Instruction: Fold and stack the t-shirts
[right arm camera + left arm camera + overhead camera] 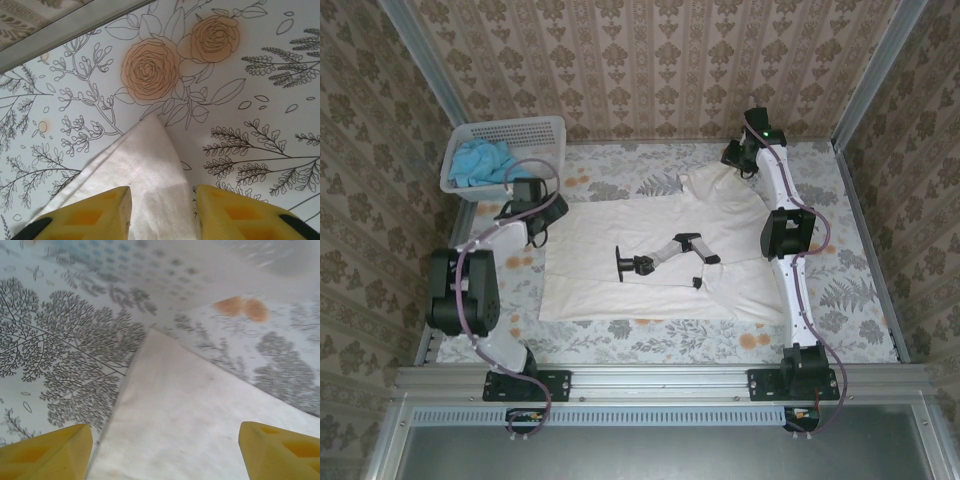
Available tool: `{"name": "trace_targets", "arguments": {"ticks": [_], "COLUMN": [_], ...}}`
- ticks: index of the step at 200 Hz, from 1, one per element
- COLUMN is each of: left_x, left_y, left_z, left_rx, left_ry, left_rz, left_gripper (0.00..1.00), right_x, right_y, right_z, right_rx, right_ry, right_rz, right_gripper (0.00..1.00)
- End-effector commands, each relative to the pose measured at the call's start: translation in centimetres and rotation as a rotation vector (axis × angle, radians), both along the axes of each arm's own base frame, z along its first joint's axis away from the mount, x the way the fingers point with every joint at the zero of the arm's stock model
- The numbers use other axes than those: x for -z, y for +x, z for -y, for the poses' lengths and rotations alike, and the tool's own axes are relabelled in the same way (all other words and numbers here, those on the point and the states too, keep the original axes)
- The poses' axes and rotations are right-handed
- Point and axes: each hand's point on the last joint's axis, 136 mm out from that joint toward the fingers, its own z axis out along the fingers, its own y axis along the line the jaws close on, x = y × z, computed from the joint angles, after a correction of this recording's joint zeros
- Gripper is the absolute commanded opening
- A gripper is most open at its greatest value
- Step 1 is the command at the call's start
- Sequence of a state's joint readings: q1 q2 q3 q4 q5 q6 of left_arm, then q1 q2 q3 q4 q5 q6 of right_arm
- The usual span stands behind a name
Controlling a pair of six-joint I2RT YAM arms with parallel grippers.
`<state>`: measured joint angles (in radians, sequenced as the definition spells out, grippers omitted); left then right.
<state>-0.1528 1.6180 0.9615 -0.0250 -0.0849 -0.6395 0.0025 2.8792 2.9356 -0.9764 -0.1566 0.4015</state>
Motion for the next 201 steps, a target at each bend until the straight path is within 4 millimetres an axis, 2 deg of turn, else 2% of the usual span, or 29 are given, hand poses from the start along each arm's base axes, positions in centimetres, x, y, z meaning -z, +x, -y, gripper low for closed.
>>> {"name": "trace_targets", "arguments": {"ticks": [1,16,59,85,106,126,155,157,170,184,201], "left_x": [-2.9,-3.4,-2.8,-1.6,0.0,0.4,-0.8,-0.9,-1.5,-1.9,-1.6], "left_y": [-1.6,-2.6,-5.2,-7.2,-8.5,-9.6,-10.6,-11.0,-11.7,-12.4,-13.1], "left_z": [1.7,3.8,6.1,6.8,6.1,6.1,8.3,9.2,11.2,12.8,12.5], "left_rx": [-0.04,0.001,0.076,0.131,0.128,0.157,0.291,0.321,0.414,0.479,0.464], "left_ry": [0.053,0.055,0.036,0.077,0.096,0.088,0.068,0.069,0.066,0.067,0.087], "left_rz": [0.079,0.096,0.071,0.021,-0.035,-0.054,-0.039,-0.036,-0.02,-0.01,-0.023], "left_gripper": [0.79,0.79,0.78,0.79,0.79,0.79,0.77,0.77,0.77,0.77,0.77], "right_x": [0.4,0.7,0.9,0.4,0.1,-1.2,-3.9,-4.1,-5.0,-5.7,-6.1], "right_y": [-0.4,-0.5,-0.9,-1.2,-1.3,-1.5,-2.1,-2.1,-2.2,-2.5,-3.4], "right_z": [-0.9,-1.3,-1.8,-1.6,-1.6,-1.6,-0.7,-0.7,-0.8,-1.2,-1.6], "right_rx": [-0.023,-0.031,-0.055,-0.058,-0.055,-0.062,-0.02,-0.02,-0.022,-0.043,-0.073], "right_ry": [0.073,0.104,0.116,0.101,0.101,0.086,0.06,0.06,0.071,0.081,0.069], "right_rz": [-0.02,-0.03,-0.044,-0.048,-0.049,-0.039,-0.014,-0.011,0.0,0.002,-0.02], "right_gripper": [0.35,0.3,0.12,0.06,0.0,0.0,0.0,0.0,0.0,0.0,0.0]}}
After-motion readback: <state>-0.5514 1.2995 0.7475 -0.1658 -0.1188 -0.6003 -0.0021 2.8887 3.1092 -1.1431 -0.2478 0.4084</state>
